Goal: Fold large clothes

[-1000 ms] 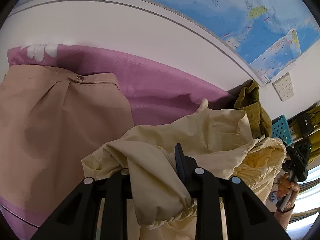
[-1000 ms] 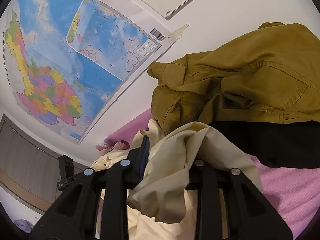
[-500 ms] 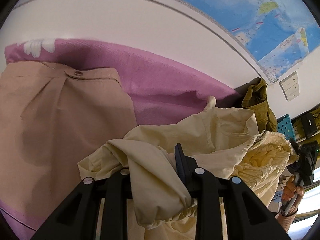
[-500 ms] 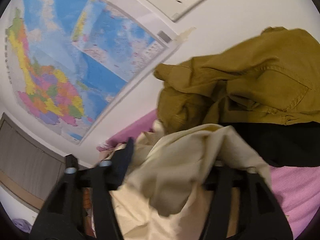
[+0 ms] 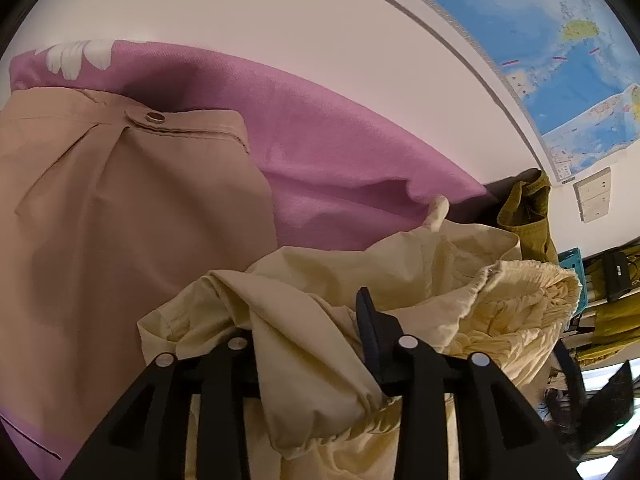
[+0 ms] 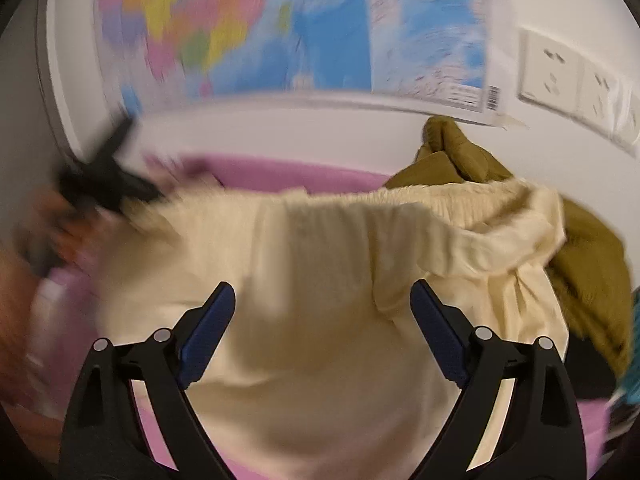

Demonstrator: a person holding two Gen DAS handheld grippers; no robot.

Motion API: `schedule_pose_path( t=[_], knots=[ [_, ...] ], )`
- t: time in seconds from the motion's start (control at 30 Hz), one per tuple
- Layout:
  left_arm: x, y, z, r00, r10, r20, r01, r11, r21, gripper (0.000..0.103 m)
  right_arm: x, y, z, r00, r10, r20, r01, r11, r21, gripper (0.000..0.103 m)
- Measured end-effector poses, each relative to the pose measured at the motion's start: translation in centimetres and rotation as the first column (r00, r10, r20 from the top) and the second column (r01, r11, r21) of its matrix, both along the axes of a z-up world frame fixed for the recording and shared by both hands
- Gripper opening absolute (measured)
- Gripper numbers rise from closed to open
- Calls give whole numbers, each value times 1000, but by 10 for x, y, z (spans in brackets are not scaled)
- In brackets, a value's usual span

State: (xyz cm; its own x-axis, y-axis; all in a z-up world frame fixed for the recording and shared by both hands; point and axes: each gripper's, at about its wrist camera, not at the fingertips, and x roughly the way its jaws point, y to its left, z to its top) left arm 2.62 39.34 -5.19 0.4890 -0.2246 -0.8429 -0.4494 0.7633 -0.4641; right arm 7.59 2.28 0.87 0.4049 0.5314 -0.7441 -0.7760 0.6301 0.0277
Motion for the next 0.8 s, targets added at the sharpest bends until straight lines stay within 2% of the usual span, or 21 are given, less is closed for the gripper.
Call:
schedule_pose_path(
  t=[0.03,0.07,0.1,0.13,0.17,0.2,0.23,0.3,0.37,0.43,0.47,0.5,0.57,0.67,0.7,0.77,0.8],
  knots=[
    [-2,0,2,1000,1,10,-1,1000,-9,40,4,10,-11,1000,1,-2,-1,1000,-28,72],
    [-4,0,4,1000,1,23,-1,1000,-18,48,8,15,-17,1000,-10,-3,9,999,-43,67],
    [-9,0,10,999,7,52,-5,1000,-28,51,15,19,-24,999,-32,-13,31,998,-49,56],
    [-12,-1,14,997,7,75,-4,999,-33,60,20,21,-28,999,-45,-8,45,998,-48,44],
    [-17,-2,21,994,6,105,-2,999,-33,68,25,22,-29,998,-56,1,56,998,-40,37],
    [-21,-2,27,992,7,127,-2,999,-33,74,29,21,-30,998,-66,-2,66,997,-28,22],
    [-28,-3,36,987,4,163,0,1000,-29,81,32,20,-28,997,-73,-5,73,997,-16,14],
    [-45,-10,57,967,-12,256,12,1000,3,82,40,14,-18,995,-96,-24,97,994,53,7],
    [-59,-24,79,937,-85,340,64,995,71,86,45,13,-6,993,-113,-24,115,987,109,6],
    [-64,-41,86,924,-148,352,91,981,172,87,51,18,0,993,-118,-21,119,985,128,6],
    [-62,-51,82,923,-185,337,112,968,222,87,55,23,-3,993,-114,-31,117,986,118,6],
    [-60,-58,75,923,-214,321,139,961,241,87,61,31,-12,992,-116,-52,120,989,85,6],
    [-47,-74,46,934,-273,232,213,944,254,87,74,40,-35,985,-132,-107,134,991,6,9],
    [-32,-92,6,950,-297,98,243,899,365,83,83,37,-48,978,-135,-158,138,990,10,10],
    [-31,-95,1,950,-300,86,244,886,395,83,83,33,-46,977,-133,-168,139,990,27,13],
    [-35,-103,1,945,-313,94,241,860,449,83,76,20,-37,976,-116,-184,129,990,63,28],
    [-38,-105,5,943,-315,104,236,859,454,83,68,7,-27,978,-87,-192,108,989,103,49]
  ],
)
